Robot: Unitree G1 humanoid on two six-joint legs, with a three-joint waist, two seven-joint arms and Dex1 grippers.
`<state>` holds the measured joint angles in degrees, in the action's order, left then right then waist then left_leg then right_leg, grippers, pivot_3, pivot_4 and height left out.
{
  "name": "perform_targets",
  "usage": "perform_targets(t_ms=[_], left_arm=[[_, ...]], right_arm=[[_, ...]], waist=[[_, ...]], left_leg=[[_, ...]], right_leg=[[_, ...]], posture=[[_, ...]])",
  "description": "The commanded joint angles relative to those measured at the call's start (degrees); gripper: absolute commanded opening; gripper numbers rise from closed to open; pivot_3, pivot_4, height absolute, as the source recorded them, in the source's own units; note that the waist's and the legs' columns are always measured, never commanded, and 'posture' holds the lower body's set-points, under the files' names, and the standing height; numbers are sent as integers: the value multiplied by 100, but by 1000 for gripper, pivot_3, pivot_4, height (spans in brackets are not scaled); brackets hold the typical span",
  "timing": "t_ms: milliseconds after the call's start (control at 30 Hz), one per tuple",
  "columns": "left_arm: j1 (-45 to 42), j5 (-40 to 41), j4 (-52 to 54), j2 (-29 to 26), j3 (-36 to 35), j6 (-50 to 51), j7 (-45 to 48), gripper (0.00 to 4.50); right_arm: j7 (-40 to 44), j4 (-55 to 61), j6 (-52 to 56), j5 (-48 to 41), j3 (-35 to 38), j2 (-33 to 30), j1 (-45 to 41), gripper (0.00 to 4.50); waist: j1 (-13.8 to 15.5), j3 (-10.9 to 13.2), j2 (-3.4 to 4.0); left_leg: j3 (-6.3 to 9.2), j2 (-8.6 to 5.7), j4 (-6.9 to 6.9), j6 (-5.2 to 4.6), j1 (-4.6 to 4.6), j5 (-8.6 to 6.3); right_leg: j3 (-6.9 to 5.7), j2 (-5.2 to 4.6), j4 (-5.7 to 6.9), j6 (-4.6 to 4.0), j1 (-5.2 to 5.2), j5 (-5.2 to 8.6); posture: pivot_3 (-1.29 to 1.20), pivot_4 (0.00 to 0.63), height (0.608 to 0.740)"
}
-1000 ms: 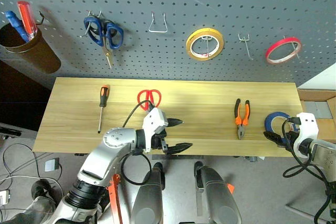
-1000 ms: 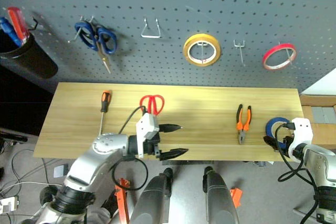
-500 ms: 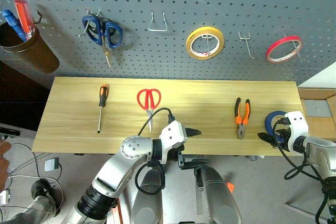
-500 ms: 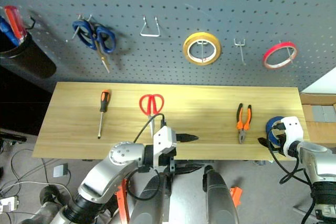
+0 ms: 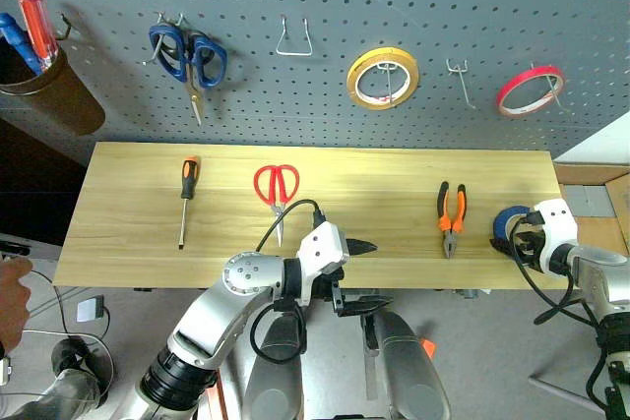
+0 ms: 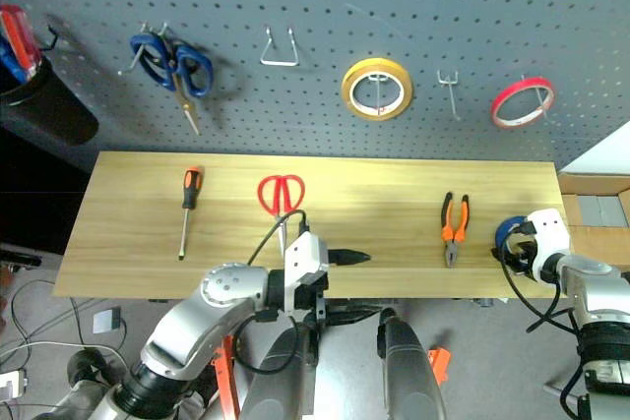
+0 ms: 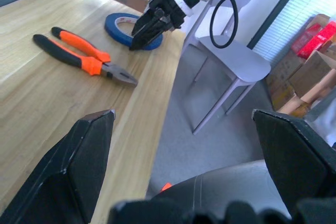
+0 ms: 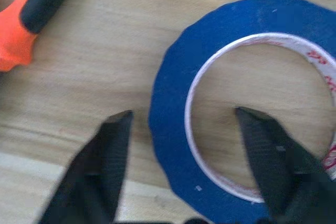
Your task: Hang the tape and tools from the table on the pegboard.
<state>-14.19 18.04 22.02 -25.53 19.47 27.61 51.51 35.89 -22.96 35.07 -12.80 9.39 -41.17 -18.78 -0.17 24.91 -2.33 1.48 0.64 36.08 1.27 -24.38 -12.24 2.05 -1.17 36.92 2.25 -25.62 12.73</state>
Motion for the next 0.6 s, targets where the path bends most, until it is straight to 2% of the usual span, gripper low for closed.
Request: perform_targets(t_ms=[33,133,167,300,600], left_arm=[[-5,189,247,47,-61,46,-24,4500],[-37,193,169,24,-123,45,4,4500],[-66,177,100,0,-152,13,31,4500],[-203,72,-254,-33,-194,-221,124,4500],[-674,175,-1062,-14,-508,-693,394,4500]], right_arm=[[57,-145,4,44,-67,91,177,1565],[-32,3,58,43,5,121,241,593],[-105,124,118,17,60,151,277,393],[-440,590,268,-19,239,345,435,373],[-1132,2806,1081,-465,928,842,1046,372]], waist=[[1,0,0],[1,0,0],[4,0,0],[8,-2,2],[2,-20,31]], left_leg=[[-1,0,-1,0,0,0],[-2,0,-2,1,0,-1],[-2,0,-2,1,0,-1],[-2,3,-2,3,-1,-1],[-2,-2,-1,55,-44,22]], right_leg=[[1,0,0,0,0,0],[7,0,0,1,-4,-1],[8,0,1,1,-4,-1],[8,0,2,2,-7,-1],[11,-1,8,12,-57,-8]], posture=[[62,499,740],[59,495,740],[56,493,740],[48,468,740],[24,400,740]])
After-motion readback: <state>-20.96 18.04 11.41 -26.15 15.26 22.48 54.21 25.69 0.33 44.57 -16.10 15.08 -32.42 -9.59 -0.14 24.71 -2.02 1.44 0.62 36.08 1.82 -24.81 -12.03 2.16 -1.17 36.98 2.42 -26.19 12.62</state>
